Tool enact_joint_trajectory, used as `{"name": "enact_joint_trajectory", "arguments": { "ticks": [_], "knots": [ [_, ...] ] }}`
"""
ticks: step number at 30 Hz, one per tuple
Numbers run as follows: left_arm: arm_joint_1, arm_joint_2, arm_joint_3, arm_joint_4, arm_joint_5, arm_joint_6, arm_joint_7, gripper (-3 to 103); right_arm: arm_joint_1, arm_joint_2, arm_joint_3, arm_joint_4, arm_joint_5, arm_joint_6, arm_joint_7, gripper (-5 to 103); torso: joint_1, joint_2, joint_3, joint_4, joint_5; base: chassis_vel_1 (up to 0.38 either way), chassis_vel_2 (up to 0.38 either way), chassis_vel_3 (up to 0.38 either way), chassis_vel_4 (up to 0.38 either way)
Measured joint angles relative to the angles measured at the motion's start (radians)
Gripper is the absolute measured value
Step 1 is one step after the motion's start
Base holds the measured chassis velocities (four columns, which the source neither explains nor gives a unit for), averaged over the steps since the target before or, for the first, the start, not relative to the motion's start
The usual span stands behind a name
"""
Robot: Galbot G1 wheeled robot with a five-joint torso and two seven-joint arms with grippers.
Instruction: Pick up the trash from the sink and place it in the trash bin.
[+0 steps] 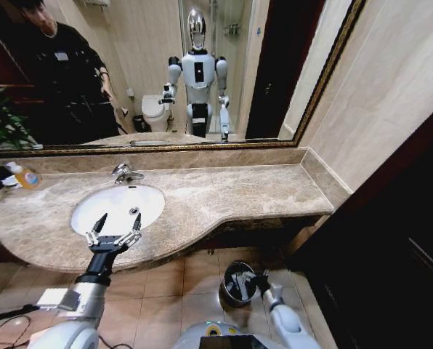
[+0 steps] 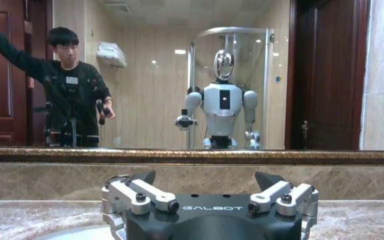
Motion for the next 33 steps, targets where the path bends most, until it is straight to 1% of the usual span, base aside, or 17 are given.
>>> {"name": "enact_joint_trajectory", "arguments": {
  "ticks": [3,5,6,9,10,11,13,14,19,20,23,28,32,33],
  "knots": [
    [0.000,0.000,0.000,0.000,0.000,0.000,0.000,100,-0.018,-0.001,0.032,0.073,0.021,-0.010,0.001,100,0.000,0.000,0.000,0.0000,0.0000,0.000,0.000,0.000,0.000],
    [0.000,0.000,0.000,0.000,0.000,0.000,0.000,100,-0.054,-0.028,0.064,0.211,0.076,-0.046,0.015,100,0.000,0.000,0.000,0.0000,-0.0002,0.000,0.000,0.000,0.000],
    [0.000,0.000,0.000,0.000,0.000,0.000,0.000,100,-0.054,-0.028,0.064,0.211,0.076,-0.046,0.015,100,0.000,0.000,0.000,0.0000,-0.0002,0.000,0.000,0.000,0.000],
    [0.000,0.000,0.000,0.000,0.000,0.000,0.000,100,-0.093,-0.047,0.087,0.385,0.110,-0.097,0.049,100,0.000,0.000,0.000,0.0000,0.0000,0.000,0.000,0.000,0.000],
    [0.000,0.000,0.000,0.000,0.000,0.000,0.000,100,-0.098,-0.050,0.089,0.423,0.112,-0.107,0.058,100,0.000,0.000,0.000,0.0000,0.0000,0.000,0.000,0.000,0.000],
    [0.000,0.000,0.000,0.000,0.000,0.000,0.000,100,-0.098,-0.050,0.089,0.423,0.112,-0.107,0.058,100,0.000,0.000,0.000,0.0000,0.0000,0.000,0.000,0.000,0.000],
    [0.000,0.000,0.000,0.000,0.000,0.000,0.000,100,-0.120,-0.061,0.084,0.544,0.114,-0.139,0.086,100,0.000,0.000,0.000,0.0000,-0.0002,0.000,0.000,0.000,0.000],
    [0.000,0.000,0.000,0.000,0.000,0.000,0.000,100,-0.120,-0.061,0.084,0.544,0.114,-0.139,0.086,100,0.000,0.000,0.000,0.0000,-0.0002,0.000,0.000,0.000,0.000],
    [0.000,0.000,0.000,0.000,0.000,0.000,0.000,100,-0.126,-0.064,0.058,0.758,0.109,-0.234,0.130,100,0.000,0.000,0.000,0.0000,0.0000,0.000,0.000,0.000,0.000],
    [0.000,0.000,0.000,0.000,0.000,0.000,0.000,100,-0.126,-0.064,0.058,0.758,0.109,-0.234,0.130,100,0.000,0.000,0.000,0.0000,0.0000,0.000,0.000,0.000,0.000],
    [0.000,0.000,0.000,0.000,0.000,0.000,0.000,100,-0.092,-0.071,0.054,0.840,0.100,-0.283,0.153,100,0.000,0.000,0.000,0.0001,-0.0002,0.000,0.000,0.000,0.000],
    [0.000,0.000,0.000,0.000,0.000,0.000,0.000,100,-0.076,-0.085,0.060,0.879,0.074,-0.302,0.159,100,0.000,0.000,0.000,0.0000,-0.0002,0.000,0.000,0.000,0.000],
    [0.000,0.000,0.000,0.000,0.000,0.000,0.000,100,-0.093,-0.096,0.081,0.866,0.056,-0.283,0.078,100,0.000,0.000,0.000,0.0000,-0.0001,0.000,0.000,0.000,0.000],
    [0.000,0.000,0.000,0.000,0.000,0.000,0.000,100,-0.093,-0.096,0.081,0.866,0.056,-0.283,0.078,100,0.000,0.000,0.000,0.0000,-0.0001,0.000,0.000,0.000,0.000]
  ]
}}
